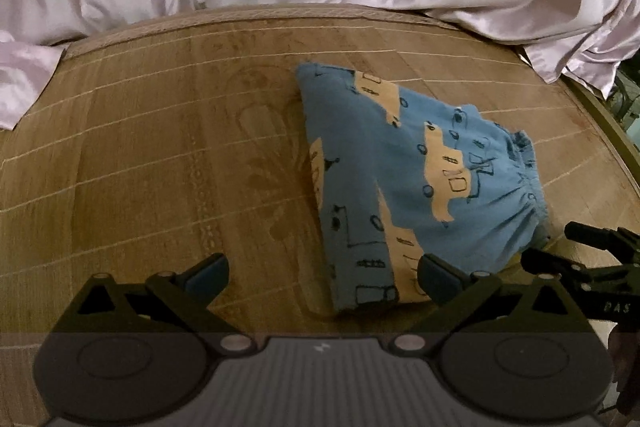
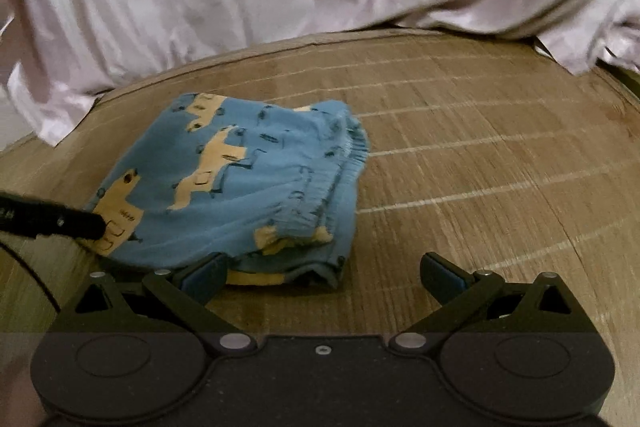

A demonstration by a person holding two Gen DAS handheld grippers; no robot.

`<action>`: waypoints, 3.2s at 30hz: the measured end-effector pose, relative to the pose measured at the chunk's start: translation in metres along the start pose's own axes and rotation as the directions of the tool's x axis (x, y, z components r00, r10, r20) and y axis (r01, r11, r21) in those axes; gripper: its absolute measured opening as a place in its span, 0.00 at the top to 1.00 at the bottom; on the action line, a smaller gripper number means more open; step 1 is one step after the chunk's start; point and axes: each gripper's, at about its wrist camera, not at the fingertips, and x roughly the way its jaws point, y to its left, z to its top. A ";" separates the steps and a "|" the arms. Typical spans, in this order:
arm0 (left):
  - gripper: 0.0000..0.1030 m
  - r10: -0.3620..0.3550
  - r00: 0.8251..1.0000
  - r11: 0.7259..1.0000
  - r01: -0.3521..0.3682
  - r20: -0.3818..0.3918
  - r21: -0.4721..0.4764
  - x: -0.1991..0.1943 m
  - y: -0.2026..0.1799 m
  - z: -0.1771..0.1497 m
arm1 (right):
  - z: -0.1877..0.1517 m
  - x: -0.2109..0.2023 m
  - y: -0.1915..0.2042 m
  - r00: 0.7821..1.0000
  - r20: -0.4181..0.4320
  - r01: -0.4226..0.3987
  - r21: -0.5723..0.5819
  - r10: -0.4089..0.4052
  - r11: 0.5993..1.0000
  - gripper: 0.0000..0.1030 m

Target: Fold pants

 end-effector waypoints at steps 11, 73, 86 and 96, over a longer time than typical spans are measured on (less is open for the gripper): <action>0.00 -0.158 0.985 0.986 0.155 -0.065 -0.056 0.017 0.000 0.007 | 0.111 0.038 -0.037 0.910 -0.229 -0.390 -0.187 0.346 0.901 0.01; 0.78 -0.211 0.977 0.971 0.206 -0.025 -0.123 0.024 0.003 0.039 | 0.101 0.043 0.051 0.990 0.124 0.135 -0.701 -0.066 0.700 0.84; 0.78 -0.108 0.970 0.973 0.148 0.220 -0.177 0.045 0.035 0.105 | 0.197 0.110 0.068 0.971 0.235 0.198 -0.723 -0.035 0.662 0.84; 0.59 -0.023 0.991 0.985 0.044 0.132 -0.165 0.083 0.048 0.095 | 0.178 0.195 0.062 0.977 0.191 0.205 -0.737 -0.092 0.644 0.45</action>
